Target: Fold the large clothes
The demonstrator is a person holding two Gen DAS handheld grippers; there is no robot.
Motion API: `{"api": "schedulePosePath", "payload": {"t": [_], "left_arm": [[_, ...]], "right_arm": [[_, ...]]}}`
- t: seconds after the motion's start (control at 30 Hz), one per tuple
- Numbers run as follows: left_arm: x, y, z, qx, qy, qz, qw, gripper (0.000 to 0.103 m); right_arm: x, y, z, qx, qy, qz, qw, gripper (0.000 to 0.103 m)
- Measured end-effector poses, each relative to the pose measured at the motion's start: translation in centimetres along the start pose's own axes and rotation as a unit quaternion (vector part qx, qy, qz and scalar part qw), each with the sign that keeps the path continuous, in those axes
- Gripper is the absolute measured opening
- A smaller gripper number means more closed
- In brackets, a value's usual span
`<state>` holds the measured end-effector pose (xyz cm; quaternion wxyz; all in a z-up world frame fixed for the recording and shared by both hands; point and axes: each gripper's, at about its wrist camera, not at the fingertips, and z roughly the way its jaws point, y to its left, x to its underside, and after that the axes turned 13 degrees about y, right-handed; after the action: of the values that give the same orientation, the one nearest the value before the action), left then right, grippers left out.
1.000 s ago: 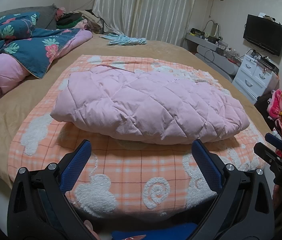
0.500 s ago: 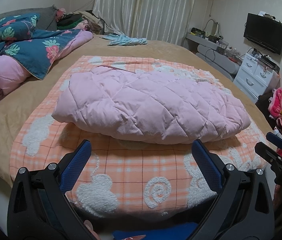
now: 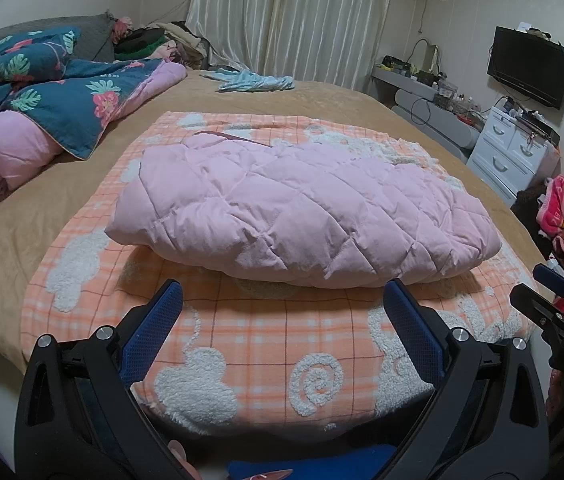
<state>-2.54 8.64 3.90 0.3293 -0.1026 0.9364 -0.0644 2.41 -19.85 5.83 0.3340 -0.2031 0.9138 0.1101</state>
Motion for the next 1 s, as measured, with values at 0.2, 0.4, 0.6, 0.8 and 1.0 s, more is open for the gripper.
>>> {"api": "schedulePosePath", "payload": {"t": [0.2, 0.4, 0.6, 0.8, 1.0], "left_arm": [[0.0, 0.1, -0.2, 0.002, -0.002, 0.000, 1.0000, 0.094], [0.0, 0.1, 0.1, 0.004, 0.009, 0.005, 0.9999, 0.094], [0.5, 0.2, 1.3, -0.016, 0.034, 0.013, 0.9992, 0.094], [0.7, 1.3, 1.9, -0.026, 0.039, 0.000, 0.9989, 0.094], [-1.8, 9.1, 3.3, -0.061, 0.030, -0.092, 0.9934, 0.094]], "right_arm": [[-0.1, 0.0, 0.0, 0.001, 0.001, 0.001, 1.000, 0.099], [-0.1, -0.3, 0.0, 0.003, 0.002, 0.000, 1.000, 0.099], [0.0, -1.3, 0.3, 0.018, 0.008, 0.008, 1.000, 0.099], [0.8, -5.5, -0.3, 0.050, 0.002, 0.057, 0.997, 0.099], [4.0, -18.0, -2.1, 0.143, -0.008, 0.193, 0.971, 0.099]]}}
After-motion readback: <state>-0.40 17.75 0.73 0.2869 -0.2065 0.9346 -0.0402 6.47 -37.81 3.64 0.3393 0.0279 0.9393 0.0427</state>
